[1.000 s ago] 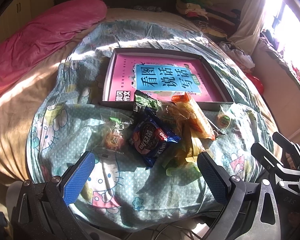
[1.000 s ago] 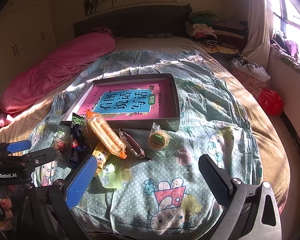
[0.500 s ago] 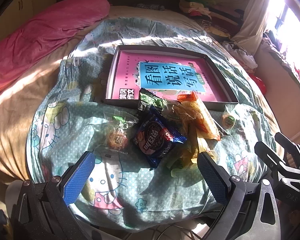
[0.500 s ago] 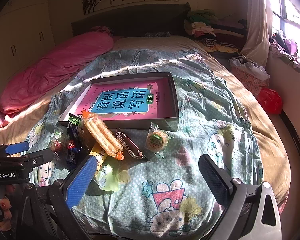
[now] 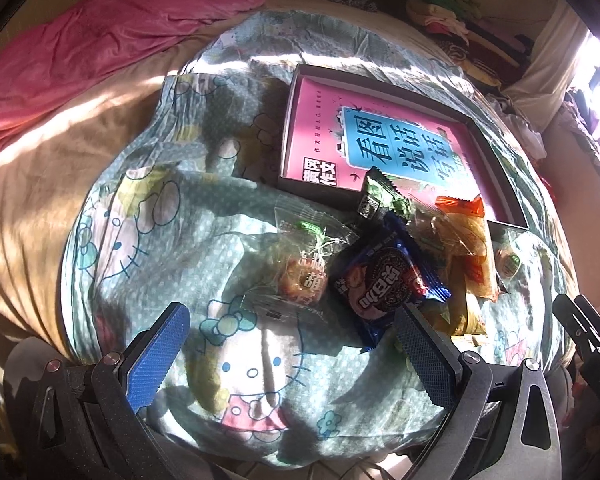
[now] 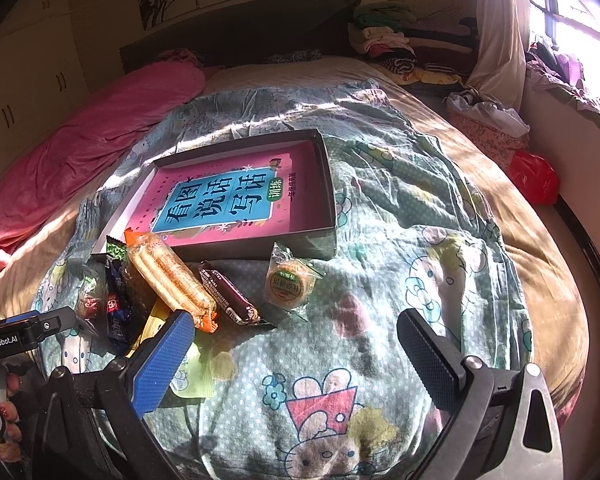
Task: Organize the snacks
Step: 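Grasp clear biscuit bag with left tool while right tool grasps clear round-cake bag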
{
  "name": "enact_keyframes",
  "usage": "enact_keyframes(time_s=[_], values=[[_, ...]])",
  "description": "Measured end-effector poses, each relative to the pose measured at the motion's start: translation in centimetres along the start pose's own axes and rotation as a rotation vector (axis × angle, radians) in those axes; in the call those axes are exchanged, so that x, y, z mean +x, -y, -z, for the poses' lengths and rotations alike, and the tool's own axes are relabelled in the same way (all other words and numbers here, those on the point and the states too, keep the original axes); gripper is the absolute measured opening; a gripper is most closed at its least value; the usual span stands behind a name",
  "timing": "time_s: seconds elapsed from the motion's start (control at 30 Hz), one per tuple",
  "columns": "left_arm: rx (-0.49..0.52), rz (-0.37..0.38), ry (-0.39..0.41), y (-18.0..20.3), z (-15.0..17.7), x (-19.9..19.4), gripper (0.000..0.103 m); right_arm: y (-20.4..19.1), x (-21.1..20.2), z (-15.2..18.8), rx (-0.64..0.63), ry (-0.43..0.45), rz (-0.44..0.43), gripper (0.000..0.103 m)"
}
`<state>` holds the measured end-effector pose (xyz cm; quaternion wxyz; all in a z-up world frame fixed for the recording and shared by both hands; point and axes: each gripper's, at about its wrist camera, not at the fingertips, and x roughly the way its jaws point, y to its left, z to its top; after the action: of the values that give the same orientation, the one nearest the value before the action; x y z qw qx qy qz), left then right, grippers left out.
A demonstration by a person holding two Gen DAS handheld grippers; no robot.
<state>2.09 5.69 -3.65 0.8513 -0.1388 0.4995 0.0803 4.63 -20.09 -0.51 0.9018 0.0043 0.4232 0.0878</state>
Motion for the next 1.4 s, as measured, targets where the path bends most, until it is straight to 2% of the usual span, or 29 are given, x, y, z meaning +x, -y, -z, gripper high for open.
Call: enact_keyframes(time_s=[0.23,0.4,0.57,0.8,0.87,0.93,1.07,1.27,1.4], values=[[-0.051,0.001,0.002,-1.6,-1.3,1.5,0.101,0.2,0.9,-0.2,0.006,-0.018,0.009,0.102],[-0.044,0.031,-0.045,-1.2,-1.4,2.7,0.098,0.4,1.7,-0.7,0.007,-0.026,0.018,0.102],[-0.030,0.064,-0.069,-0.7,-1.4,3.6,0.079,1.2,3.0,-1.0,0.042,-0.058,0.034,0.102],[-0.028,0.091,-0.097,-0.4,-1.6,4.6,0.067,2.3,4.9,-1.8,0.115,-0.095,0.022,0.102],[-0.025,0.096,-0.103,-0.3,-1.7,4.8,0.065,2.4,5.7,-1.8,0.131,-0.115,0.003,0.099],[-0.024,0.098,-0.106,-0.2,-1.8,5.0,0.065,2.3,6.5,-1.8,0.139,-0.141,-0.007,0.089],[-0.021,0.100,-0.108,-0.3,-2.0,5.2,0.065,1.7,7.7,-1.6,0.133,-0.176,-0.031,0.077],[-0.020,0.101,-0.113,-0.4,-2.3,5.6,0.059,1.2,8.9,-1.8,0.123,-0.196,-0.045,0.063],[-0.011,0.103,-0.116,-0.3,-2.5,5.9,0.058,0.7,9.6,-2.1,0.104,-0.200,-0.058,0.048]])
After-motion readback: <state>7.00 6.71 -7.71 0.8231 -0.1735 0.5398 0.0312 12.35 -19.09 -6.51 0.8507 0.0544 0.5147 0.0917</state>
